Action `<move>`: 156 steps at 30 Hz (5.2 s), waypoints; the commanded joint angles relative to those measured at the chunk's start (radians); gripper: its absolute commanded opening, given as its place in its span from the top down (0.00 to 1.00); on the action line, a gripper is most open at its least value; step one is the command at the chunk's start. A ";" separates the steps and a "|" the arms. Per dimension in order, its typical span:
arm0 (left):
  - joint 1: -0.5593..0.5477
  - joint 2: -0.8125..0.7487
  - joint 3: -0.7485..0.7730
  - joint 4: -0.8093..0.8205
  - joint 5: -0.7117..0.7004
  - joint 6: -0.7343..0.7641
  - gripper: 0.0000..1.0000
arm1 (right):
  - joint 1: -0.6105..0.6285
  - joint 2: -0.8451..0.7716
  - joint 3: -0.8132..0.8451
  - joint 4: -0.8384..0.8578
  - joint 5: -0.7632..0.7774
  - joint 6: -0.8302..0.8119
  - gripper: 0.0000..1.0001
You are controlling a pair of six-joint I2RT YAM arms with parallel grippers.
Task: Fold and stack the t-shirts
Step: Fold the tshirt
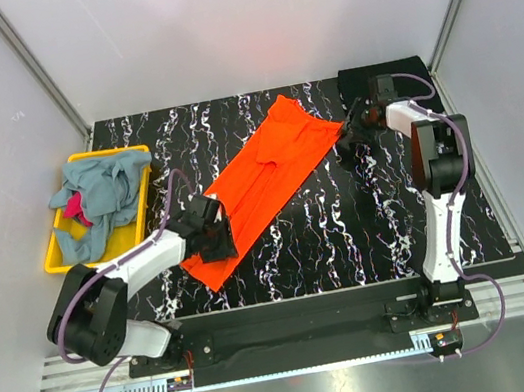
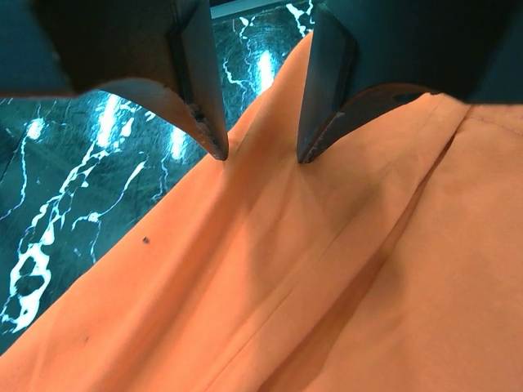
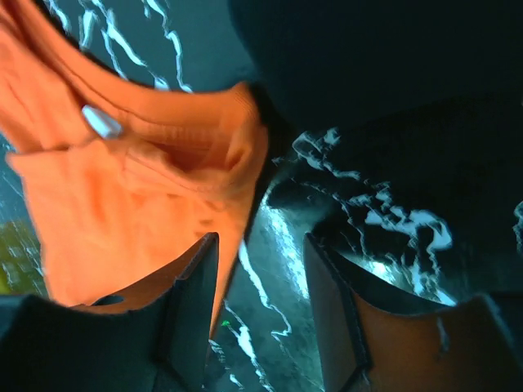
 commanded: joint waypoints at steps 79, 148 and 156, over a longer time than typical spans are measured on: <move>0.355 -0.260 0.387 -0.205 0.081 0.266 0.41 | 0.828 -0.619 -0.819 0.318 0.153 0.653 0.44; -0.289 -0.089 -0.135 0.131 0.146 -0.106 0.76 | 0.988 -1.169 -1.072 -0.347 0.282 0.577 0.98; -0.309 -0.135 -0.210 0.174 0.152 -0.192 1.00 | 0.987 -1.214 -1.109 -0.393 0.300 0.581 0.98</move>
